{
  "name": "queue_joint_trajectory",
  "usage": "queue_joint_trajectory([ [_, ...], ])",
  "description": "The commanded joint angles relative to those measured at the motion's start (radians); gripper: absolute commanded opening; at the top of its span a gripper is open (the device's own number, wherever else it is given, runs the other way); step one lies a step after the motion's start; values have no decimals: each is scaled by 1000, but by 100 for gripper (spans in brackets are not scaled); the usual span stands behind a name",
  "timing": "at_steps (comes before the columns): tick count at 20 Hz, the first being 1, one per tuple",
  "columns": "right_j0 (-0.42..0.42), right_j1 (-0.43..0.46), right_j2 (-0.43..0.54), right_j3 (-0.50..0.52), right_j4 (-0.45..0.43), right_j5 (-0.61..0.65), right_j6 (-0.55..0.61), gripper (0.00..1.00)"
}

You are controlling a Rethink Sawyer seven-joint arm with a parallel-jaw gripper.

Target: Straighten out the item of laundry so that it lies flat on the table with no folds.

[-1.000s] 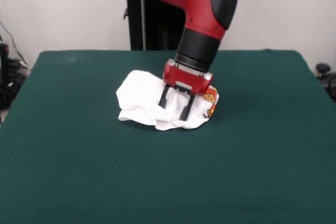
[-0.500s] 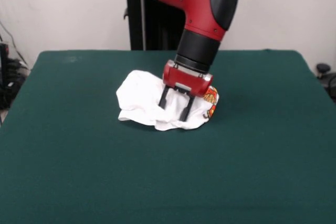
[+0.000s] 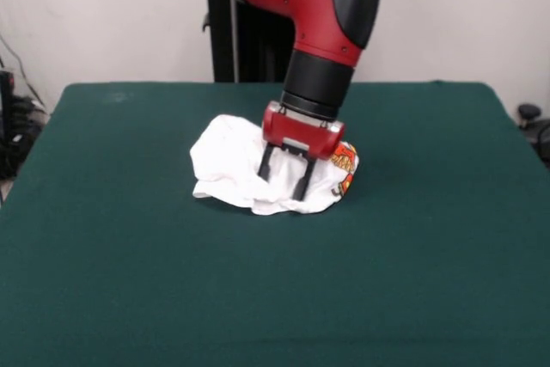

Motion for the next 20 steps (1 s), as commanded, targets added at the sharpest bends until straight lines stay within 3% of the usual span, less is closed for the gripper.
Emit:
queue_joint_trajectory([
  [1,-12,94,137,-59,62,84,264,100],
  [6,-48,117,142,-70,72,100,270,100],
  [7,-43,120,133,-73,78,93,265,0],
  [10,-40,113,139,-52,133,107,307,0],
  [14,25,117,105,-41,221,28,333,0],
  [20,-14,95,133,-35,195,78,309,0],
])
